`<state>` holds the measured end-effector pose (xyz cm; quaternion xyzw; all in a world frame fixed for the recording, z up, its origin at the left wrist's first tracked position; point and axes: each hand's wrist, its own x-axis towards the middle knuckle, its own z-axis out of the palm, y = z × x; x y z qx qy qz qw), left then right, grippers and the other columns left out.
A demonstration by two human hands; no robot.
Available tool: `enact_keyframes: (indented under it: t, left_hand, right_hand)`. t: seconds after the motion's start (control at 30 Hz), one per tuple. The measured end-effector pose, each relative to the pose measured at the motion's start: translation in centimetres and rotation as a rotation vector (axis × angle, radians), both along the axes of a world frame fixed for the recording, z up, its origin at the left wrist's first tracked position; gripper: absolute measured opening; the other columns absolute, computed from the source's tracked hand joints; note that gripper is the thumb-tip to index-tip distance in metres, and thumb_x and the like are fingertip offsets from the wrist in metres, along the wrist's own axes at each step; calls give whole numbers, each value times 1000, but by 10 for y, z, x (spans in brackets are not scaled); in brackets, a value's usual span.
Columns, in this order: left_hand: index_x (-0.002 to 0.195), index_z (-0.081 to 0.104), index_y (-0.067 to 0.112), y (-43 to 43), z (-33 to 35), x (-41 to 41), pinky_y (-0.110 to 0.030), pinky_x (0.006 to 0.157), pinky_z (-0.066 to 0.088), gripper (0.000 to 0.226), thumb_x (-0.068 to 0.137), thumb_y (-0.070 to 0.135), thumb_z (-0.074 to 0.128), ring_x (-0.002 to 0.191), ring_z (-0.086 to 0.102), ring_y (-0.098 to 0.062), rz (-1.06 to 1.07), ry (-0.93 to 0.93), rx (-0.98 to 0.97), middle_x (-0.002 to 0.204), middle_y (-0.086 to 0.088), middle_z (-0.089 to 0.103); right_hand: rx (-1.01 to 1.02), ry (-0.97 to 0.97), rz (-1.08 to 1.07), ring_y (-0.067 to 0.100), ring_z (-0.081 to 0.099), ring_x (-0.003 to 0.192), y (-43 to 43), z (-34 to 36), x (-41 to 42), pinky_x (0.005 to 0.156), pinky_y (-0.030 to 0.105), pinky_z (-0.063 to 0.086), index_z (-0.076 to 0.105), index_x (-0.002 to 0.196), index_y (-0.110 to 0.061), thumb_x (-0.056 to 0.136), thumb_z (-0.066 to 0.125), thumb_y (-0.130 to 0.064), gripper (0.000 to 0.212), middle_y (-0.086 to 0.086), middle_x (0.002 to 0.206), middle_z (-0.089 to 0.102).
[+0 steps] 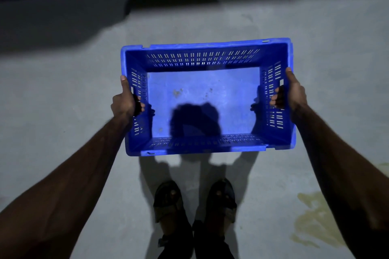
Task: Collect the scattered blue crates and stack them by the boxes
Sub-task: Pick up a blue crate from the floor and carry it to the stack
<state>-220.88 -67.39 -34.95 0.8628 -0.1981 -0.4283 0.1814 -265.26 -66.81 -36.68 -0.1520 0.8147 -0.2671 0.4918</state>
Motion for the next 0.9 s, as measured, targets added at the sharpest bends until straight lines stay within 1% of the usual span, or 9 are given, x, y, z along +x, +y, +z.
enact_keyframes:
  t: [0.17,0.27,0.37,0.47,0.53,0.6,0.7,0.8,0.9]
  left_hand:
    - [79,66,4,-5,-6,-8,-27,75,42,84,102,73,24,57,54,-11,-23,-97,-6,40,1,57]
    - [69,55,12,-7,-6,-10,-32,82,45,74,103,71,26,58,52,-11,-20,-136,2,32,4,51]
    - [68,61,12,-7,-12,0,-33,87,50,80,100,75,25,60,60,-14,-53,-111,4,34,9,55]
    - [74,65,9,-9,-13,4,-35,92,51,82,99,77,27,67,63,-22,-83,-103,17,58,-5,66]
    - [96,69,3,-9,-11,10,-40,101,50,89,95,82,28,91,65,-32,-96,-133,57,91,-16,71]
    - [125,64,-2,-7,0,17,-49,107,48,101,92,85,24,115,63,-42,-107,-207,116,125,-28,66]
    - [142,56,3,4,39,27,-51,108,42,85,103,70,20,126,56,-47,-166,-372,160,136,-33,58]
    - [115,71,-5,28,92,29,-50,105,46,89,100,71,26,116,63,-49,-171,-286,60,117,-34,68]
    - [84,75,14,66,143,23,-50,92,57,78,82,83,39,87,75,-37,-126,-49,-53,82,-15,76]
  right_hand:
    - [-5,98,-10,23,64,50,-3,-4,6,47,27,51,65,81,-8,83,57,-78,71,9,65,66]
    - [-10,139,-20,24,65,50,-3,-5,8,43,26,51,63,76,-7,89,56,-75,70,11,64,66]
    - [-11,143,-26,24,65,49,-5,-6,8,44,27,52,63,75,-7,90,54,-74,69,13,64,67]
    - [5,123,-8,24,68,53,-5,-2,7,49,28,55,65,79,-7,89,56,-74,69,12,68,69]
    - [27,146,12,22,69,58,-4,6,9,60,32,60,69,83,-9,92,55,-72,65,10,72,71]
    - [58,239,55,28,73,82,1,18,10,87,38,58,74,96,-10,98,44,-71,68,11,87,76]
    - [133,361,-21,40,57,124,14,55,11,106,41,41,68,119,-3,102,32,-68,76,24,125,68]
    - [155,372,-63,43,55,125,33,117,24,105,44,42,65,120,-2,104,36,-63,70,26,130,64]
    - [190,261,47,43,63,114,57,188,48,100,42,46,69,105,-4,100,36,-69,73,26,117,70]
